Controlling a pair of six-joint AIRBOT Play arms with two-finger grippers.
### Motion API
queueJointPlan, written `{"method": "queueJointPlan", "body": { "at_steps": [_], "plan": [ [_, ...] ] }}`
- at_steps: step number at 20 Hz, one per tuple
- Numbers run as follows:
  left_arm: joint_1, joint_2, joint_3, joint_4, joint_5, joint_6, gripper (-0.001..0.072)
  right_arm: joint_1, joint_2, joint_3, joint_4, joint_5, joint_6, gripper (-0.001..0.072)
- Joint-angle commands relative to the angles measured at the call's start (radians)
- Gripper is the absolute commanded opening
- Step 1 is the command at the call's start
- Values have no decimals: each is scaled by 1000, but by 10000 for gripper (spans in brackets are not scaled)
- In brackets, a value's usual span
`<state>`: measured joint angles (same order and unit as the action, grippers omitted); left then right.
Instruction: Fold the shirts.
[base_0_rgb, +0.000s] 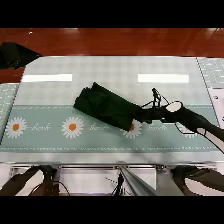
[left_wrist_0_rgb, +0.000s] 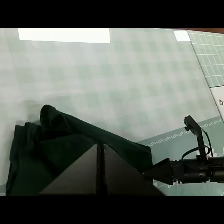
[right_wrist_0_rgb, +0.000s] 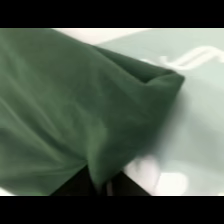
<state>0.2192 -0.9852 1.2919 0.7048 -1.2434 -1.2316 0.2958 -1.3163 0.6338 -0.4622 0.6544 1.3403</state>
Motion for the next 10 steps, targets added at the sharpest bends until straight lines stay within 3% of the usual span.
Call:
{"method": "queueJointPlan", "body": {
  "at_steps": [1,2,6,10],
  "plan": [
    [0,-6,0,0,0,0,27,-31,77,51,-15,73,-100,28],
    [-2,-13,0,0,1,0,27,-70,136,86,-81,124,-82,29],
    [-28,-60,0,0,2,0,27,-299,391,316,-414,407,168,28],
    [-100,-133,0,0,4,1,27,-563,524,526,-592,692,255,28]
  ]
}}
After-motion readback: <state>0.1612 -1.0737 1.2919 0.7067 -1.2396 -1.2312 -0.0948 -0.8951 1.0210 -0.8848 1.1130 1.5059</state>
